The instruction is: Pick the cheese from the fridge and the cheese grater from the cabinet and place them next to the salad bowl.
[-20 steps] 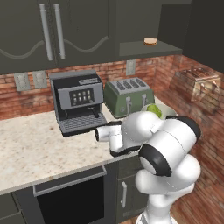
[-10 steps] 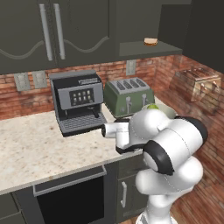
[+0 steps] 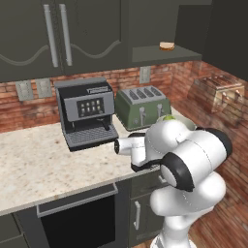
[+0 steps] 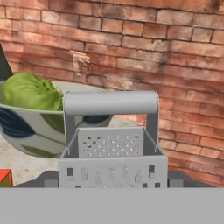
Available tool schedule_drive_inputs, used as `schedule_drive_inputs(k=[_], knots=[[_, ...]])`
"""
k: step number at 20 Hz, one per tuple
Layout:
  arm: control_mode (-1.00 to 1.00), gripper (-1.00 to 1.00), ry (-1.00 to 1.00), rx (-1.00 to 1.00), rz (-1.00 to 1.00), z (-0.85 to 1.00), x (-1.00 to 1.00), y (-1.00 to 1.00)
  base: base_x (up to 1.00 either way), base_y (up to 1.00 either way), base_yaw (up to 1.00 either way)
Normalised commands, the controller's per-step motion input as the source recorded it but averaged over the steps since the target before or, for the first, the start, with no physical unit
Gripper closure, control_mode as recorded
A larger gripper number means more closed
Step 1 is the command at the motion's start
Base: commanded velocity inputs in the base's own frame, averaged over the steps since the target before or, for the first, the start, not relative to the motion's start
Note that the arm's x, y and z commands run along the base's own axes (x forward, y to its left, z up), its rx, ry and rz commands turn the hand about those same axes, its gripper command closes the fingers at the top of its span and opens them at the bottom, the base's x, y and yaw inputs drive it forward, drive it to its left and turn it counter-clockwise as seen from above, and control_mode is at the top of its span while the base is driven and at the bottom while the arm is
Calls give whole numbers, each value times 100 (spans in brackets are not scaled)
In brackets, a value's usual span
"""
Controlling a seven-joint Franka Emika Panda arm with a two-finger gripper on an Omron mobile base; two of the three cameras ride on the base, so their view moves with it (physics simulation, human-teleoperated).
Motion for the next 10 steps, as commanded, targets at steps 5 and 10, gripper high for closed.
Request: schedule_drive_inputs(k=[5, 10], knots=[[-100, 100, -9, 0, 0, -20, 4, 0, 0, 0, 0], [-100, 100, -15, 0, 0, -20, 8, 0, 0, 0, 0]])
